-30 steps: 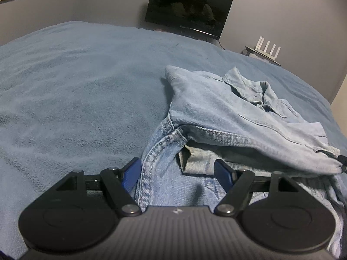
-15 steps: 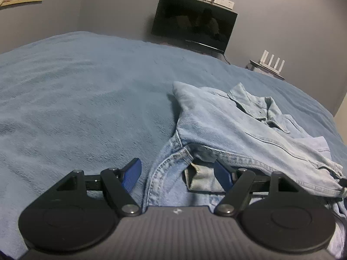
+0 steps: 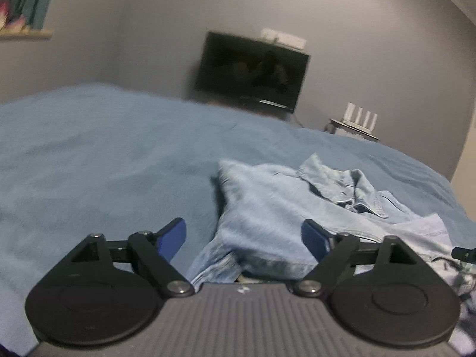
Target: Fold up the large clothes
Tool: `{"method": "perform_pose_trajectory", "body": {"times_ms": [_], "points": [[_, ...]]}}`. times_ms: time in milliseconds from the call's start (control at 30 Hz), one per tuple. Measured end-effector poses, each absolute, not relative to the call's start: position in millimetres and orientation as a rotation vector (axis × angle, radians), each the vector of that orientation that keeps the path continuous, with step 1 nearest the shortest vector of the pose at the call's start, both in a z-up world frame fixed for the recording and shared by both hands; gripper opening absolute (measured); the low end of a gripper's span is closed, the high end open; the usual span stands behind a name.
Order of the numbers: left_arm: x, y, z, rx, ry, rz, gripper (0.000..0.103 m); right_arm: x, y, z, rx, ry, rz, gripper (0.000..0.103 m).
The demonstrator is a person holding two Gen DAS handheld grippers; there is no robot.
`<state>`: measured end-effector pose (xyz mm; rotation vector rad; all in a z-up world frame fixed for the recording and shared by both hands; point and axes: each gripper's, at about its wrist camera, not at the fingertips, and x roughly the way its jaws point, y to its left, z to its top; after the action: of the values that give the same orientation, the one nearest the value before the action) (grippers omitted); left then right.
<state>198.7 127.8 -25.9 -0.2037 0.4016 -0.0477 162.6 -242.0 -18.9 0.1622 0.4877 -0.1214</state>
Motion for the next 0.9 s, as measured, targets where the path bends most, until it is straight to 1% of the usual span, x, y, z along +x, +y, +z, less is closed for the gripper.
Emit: {"method": "perform_pose_trajectory", "body": {"times_ms": [33,133,200,267,333,367,400,467,533,600,633,700,900], "points": [[204,122,-26,-0.166,0.396,-0.043,0.089,167,-242,-22,0.170,0.501,-0.124,0.030],[222,115,-36,-0.111,0.431,-0.016,0.089,170,-250,-29,0.198,0.521,-0.124,0.025],[237,117,-49,-0.107,0.511,0.025,0.089,172,-254,-32,0.196,0.517,-0.138,0.014],[245,128,-62,-0.140,0.573,0.059,0.090,174,-258,-36,0.216,0.509,-0.153,0.014],[249,140,-69,-0.199,0.592,0.072,0.092,172,-263,-38,0.257,0.495,-0.144,0.014],[250,142,-70,-0.195,0.597,0.077,0.093,170,-265,-38,0.281,0.476,-0.133,0.016],[251,140,-71,-0.179,0.597,0.082,0.093,167,-266,-36,0.308,0.451,-0.115,0.023],[252,135,-72,-0.152,0.593,0.098,0.096,164,-262,-33,0.282,0.424,-0.101,0.028],[254,135,-74,-0.159,0.599,0.103,0.097,168,-257,-33,0.199,0.459,-0.147,0.027],[255,135,-76,-0.180,0.607,0.097,0.098,172,-262,-42,0.175,0.507,-0.221,0.027],[256,135,-77,-0.183,0.607,0.097,0.098,173,-271,-48,0.207,0.522,-0.238,0.030],[257,134,-77,-0.172,0.604,0.102,0.099,173,-286,-53,0.299,0.532,-0.239,0.045],[253,138,-77,-0.181,0.600,0.107,0.100,167,-282,-51,0.283,0.527,-0.241,0.046]]}}
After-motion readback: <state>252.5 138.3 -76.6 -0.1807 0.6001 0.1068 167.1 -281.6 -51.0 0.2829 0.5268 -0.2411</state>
